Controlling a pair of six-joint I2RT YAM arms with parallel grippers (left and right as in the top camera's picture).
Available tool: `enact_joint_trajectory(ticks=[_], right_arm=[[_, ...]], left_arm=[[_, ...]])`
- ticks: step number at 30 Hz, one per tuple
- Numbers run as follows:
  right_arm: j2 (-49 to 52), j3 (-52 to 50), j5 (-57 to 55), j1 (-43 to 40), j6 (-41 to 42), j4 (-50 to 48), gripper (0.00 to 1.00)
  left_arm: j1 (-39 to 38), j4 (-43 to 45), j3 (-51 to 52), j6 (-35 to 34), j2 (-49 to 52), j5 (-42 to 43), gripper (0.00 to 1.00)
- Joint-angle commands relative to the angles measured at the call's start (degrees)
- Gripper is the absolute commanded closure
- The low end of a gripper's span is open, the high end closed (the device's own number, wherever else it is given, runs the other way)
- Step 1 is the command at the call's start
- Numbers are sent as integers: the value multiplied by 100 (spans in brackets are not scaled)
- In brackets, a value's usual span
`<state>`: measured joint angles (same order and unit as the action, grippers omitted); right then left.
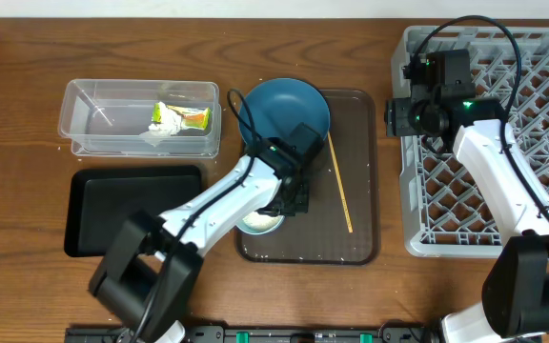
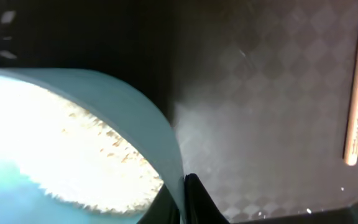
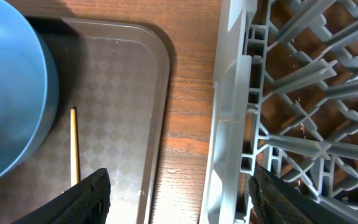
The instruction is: Sort waste into correct bins and load items into the dishwasher rack
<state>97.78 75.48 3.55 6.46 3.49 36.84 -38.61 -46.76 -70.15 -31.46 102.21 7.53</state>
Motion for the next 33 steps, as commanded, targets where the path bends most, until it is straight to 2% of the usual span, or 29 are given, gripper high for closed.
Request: enact_joint_trajectory(ticks=[1, 7, 14, 25, 33], right_arm=[[7, 11, -59, -50, 9, 9, 29], [4, 11, -61, -50, 9, 9, 29], [4, 11, -79, -52, 9, 9, 29], [4, 11, -81, -57, 7, 24, 29], [7, 11, -81, -57, 9, 20, 29]], left_arm=[[166, -153, -76, 101, -367, -286, 94], [680, -413, -76, 501, -1040, -286, 94], [1722, -619, -74, 798, -1740, -168, 94], [3620, -625, 61, 1827, -1884, 1867, 94], [4918, -339, 599, 2739, -1880, 3722, 94]])
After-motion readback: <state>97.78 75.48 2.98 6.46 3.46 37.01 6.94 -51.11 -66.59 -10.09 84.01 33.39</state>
